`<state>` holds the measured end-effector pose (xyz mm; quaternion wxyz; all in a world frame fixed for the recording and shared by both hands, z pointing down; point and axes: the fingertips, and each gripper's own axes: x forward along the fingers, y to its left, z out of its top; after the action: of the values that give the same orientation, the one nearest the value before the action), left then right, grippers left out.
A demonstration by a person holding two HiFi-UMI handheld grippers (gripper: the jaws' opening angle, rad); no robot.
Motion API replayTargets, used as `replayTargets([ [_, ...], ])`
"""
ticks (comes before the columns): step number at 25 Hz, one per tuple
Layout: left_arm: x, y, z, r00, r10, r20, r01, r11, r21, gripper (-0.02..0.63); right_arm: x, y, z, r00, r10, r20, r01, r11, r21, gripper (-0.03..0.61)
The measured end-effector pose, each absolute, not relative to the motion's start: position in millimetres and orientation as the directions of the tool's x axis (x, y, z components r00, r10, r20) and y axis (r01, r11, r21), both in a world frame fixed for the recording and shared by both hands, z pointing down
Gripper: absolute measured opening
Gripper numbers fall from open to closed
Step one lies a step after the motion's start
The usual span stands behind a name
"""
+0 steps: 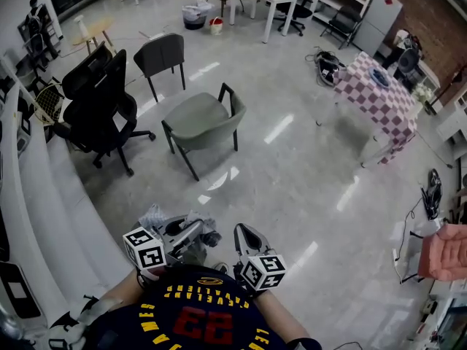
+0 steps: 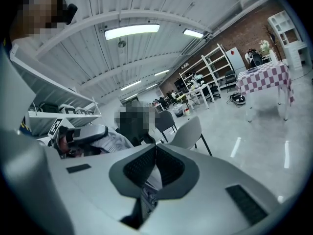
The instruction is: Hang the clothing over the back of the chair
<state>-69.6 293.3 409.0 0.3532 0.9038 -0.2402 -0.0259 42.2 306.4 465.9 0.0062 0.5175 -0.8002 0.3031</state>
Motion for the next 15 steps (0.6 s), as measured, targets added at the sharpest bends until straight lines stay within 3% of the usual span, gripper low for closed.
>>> replayTargets([
  [15,-95.5,137.1,402.4,0.911,-0.407,0.069,-0.345,-0.657,0.670,0.064,17.3,161.7,462.8,-0.397,-0.844,0.361,-0.874,0.228,-0.429,0.009],
])
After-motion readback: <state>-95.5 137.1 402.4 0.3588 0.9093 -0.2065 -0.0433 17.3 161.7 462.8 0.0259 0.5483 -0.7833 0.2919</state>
